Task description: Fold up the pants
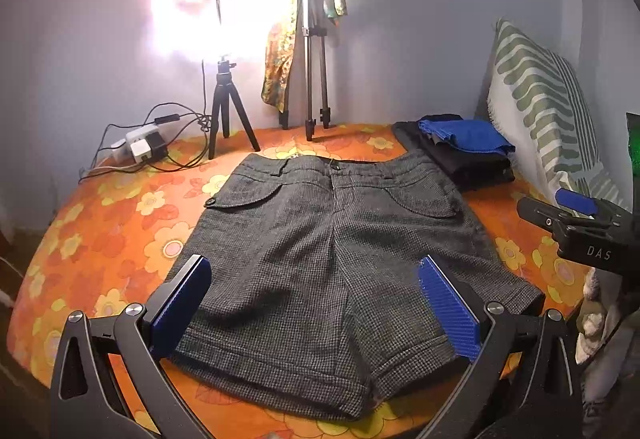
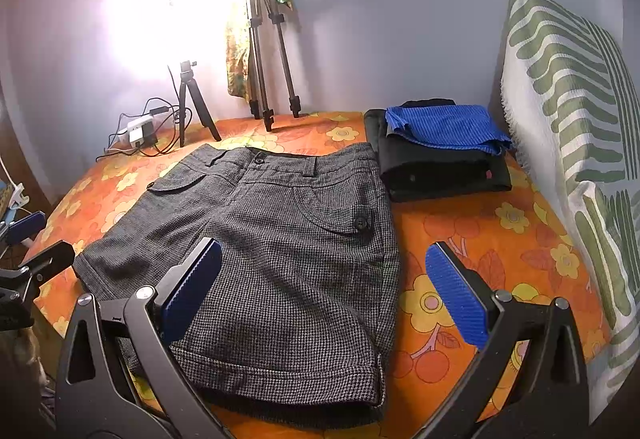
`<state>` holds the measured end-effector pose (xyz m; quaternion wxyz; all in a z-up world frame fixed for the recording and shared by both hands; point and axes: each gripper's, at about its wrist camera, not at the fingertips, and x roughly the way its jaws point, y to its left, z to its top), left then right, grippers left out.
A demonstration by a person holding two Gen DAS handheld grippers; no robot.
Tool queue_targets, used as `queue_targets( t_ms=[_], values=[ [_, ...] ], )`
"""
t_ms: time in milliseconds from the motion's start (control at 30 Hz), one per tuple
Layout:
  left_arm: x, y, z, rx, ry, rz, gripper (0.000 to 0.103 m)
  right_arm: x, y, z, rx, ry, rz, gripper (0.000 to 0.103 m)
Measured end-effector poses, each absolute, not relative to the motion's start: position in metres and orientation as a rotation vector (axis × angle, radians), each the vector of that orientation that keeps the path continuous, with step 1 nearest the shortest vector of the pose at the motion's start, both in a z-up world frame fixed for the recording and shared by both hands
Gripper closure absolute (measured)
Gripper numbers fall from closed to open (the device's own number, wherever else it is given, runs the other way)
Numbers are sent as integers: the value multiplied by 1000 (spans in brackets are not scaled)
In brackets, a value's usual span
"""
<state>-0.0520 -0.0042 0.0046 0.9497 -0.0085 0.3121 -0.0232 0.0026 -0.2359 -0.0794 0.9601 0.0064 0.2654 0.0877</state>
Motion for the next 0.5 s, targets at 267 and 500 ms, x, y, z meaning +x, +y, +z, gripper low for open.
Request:
queue_targets(
  t_ms=[267,500],
  values=[
    [-53,-4,4,-18,629,-65,0,4,-234,-80,12,540,180,0],
    [-52,-3,4,-23,626,-75,0,4,-234,-81,13,544,175,0]
  ],
)
